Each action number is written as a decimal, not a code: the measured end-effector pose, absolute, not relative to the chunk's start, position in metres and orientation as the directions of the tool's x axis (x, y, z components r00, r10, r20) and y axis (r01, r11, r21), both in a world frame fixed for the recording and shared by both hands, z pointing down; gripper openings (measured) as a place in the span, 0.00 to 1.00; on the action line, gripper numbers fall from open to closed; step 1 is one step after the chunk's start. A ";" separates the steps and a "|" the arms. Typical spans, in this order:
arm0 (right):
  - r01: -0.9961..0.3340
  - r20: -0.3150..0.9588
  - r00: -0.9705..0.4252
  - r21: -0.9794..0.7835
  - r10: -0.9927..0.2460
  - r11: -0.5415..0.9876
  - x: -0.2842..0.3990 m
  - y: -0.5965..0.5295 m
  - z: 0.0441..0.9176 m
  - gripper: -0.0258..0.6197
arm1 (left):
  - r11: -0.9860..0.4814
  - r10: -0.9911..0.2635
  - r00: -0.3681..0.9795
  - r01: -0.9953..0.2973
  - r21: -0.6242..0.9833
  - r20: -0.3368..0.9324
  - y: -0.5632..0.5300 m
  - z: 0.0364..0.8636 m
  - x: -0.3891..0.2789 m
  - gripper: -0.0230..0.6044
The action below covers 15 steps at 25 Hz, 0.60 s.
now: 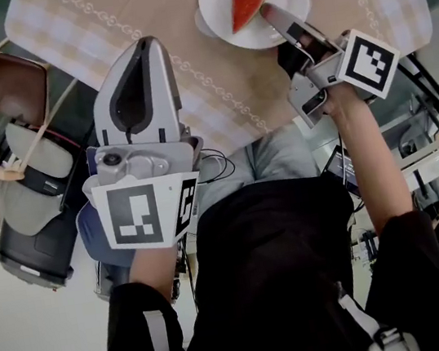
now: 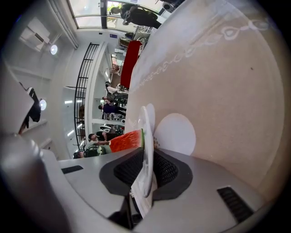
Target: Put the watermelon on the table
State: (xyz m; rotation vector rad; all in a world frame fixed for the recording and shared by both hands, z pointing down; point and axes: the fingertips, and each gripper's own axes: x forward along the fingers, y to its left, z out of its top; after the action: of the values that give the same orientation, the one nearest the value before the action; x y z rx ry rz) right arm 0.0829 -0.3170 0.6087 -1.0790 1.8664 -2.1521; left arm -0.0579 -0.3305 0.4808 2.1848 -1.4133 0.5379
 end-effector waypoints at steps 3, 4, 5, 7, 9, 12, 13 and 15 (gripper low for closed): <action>-0.355 0.417 -0.766 -0.909 -0.490 -0.219 0.081 -0.316 0.602 0.25 | -0.355 -0.728 0.392 -0.917 0.180 0.563 -0.332 0.482 -0.055 0.05; -0.360 0.417 -0.771 -0.909 -0.482 -0.211 0.080 -0.315 0.601 0.27 | -0.355 -0.728 0.392 -0.917 0.180 0.563 -0.332 0.482 -0.054 0.05; -0.370 0.424 -0.772 -0.906 -0.473 -0.207 0.080 -0.313 0.601 0.27 | -0.354 -0.728 0.391 -0.918 0.180 0.564 -0.332 0.482 -0.054 0.05; -0.398 0.446 -0.765 -0.895 -0.464 -0.202 0.081 -0.310 0.601 0.28 | -0.351 -0.728 0.388 -0.919 0.179 0.565 -0.331 0.482 -0.055 0.05; -0.445 0.474 -0.752 -0.878 -0.458 -0.178 0.082 -0.307 0.601 0.28 | -0.350 -0.730 0.386 -0.920 0.176 0.564 -0.331 0.481 -0.055 0.05; -0.531 0.534 -0.722 -0.835 -0.440 -0.141 0.087 -0.302 0.603 0.32 | -0.349 -0.732 0.383 -0.921 0.172 0.564 -0.331 0.480 -0.055 0.05; -0.540 0.539 -0.718 -0.831 -0.441 -0.138 0.089 -0.301 0.603 0.32 | -0.351 -0.731 0.384 -0.920 0.172 0.564 -0.331 0.480 -0.055 0.05; -0.538 0.535 -0.721 -0.833 -0.441 -0.132 0.091 -0.300 0.602 0.33 | -0.354 -0.731 0.384 -0.920 0.168 0.564 -0.329 0.479 -0.053 0.05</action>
State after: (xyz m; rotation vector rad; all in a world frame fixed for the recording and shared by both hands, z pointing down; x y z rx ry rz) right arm 0.0914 -0.2998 0.6020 -1.1969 2.1165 -2.1044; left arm -0.0532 -0.3293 0.4793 2.1888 -1.4191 0.5511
